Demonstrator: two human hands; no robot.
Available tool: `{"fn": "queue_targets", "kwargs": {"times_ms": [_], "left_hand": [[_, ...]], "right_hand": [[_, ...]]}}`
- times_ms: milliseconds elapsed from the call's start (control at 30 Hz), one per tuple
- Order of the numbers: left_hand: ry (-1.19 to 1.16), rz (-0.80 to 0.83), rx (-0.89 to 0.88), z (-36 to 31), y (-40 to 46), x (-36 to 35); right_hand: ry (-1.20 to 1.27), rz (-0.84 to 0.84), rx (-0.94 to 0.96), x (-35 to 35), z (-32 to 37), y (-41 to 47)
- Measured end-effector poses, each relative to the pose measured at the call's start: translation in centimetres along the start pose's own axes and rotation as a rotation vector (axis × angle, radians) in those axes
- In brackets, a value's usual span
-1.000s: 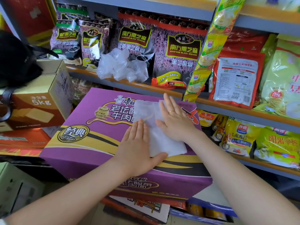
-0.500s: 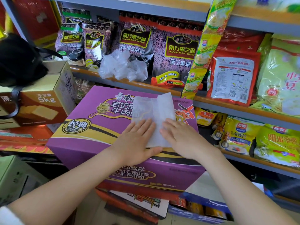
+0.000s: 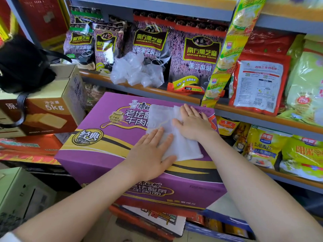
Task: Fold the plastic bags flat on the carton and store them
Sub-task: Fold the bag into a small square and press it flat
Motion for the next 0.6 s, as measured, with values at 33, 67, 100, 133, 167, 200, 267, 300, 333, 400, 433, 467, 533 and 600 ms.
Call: {"fn": "queue_targets", "kwargs": {"times_ms": [33,67,100,133,167,200,267,300,333,400,433,467,533,600], "left_hand": [[-0.007,0.018,-0.024,0.0,0.0,0.0],[-0.016,0.026,-0.052,0.2,-0.3,0.3],[-0.022,0.008,-0.088,0.3,-0.7,0.8],[-0.018,-0.028,-0.129,0.4,-1.1,1.5],[-0.013,-0.057,-0.169,0.4,-1.6,2.0],[-0.009,-0.071,-0.205,0.6,-2.0,2.3],[-0.017,-0.059,-0.256,1.0,-2.2,2.1],[-0.024,-0.041,-0.264,1.3,-2.1,1.7],[-0.032,-0.028,-0.261,1.6,-2.0,1.3],[-0.045,-0.019,-0.253,2.0,-1.8,0.8],[-0.050,-0.022,-0.252,2.1,-1.7,0.8],[-0.055,-0.027,-0.251,2.1,-1.7,1.0],[-0.060,-0.044,-0.239,2.2,-1.7,1.6],[-0.051,-0.062,-0.223,2.2,-1.7,2.2]], "right_hand": [[0.005,-0.011,0.010,0.2,0.2,-0.3],[-0.003,-0.049,0.043,0.6,0.6,-1.1],[-0.018,-0.111,0.106,1.1,1.1,-2.4],[-0.021,-0.174,0.204,1.4,1.9,-4.1],[-0.008,-0.193,0.310,1.4,2.6,-6.1],[-0.002,-0.156,0.397,0.9,3.1,-7.9],[-0.066,-0.030,0.475,-0.9,3.6,-10.4],[-0.104,0.025,0.470,-1.7,3.4,-10.9],[-0.129,0.068,0.459,-2.3,3.1,-11.0],[-0.158,0.094,0.448,-2.9,2.7,-11.0],[-0.156,0.076,0.448,-2.7,2.6,-11.1],[-0.152,0.056,0.444,-2.5,2.5,-11.1],[-0.158,0.043,0.424,-2.2,2.2,-11.1],[-0.184,0.053,0.411,-2.0,2.2,-11.1]]}}
Point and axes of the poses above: each hand's wrist, its own y-axis towards the middle knuckle, its own x-axis out of the back of the hand, z = x × y, the point moved 10 cm from there along y, towards the middle knuckle, and after that the axes turned 15 degrees about z, right-handed, at the moved point
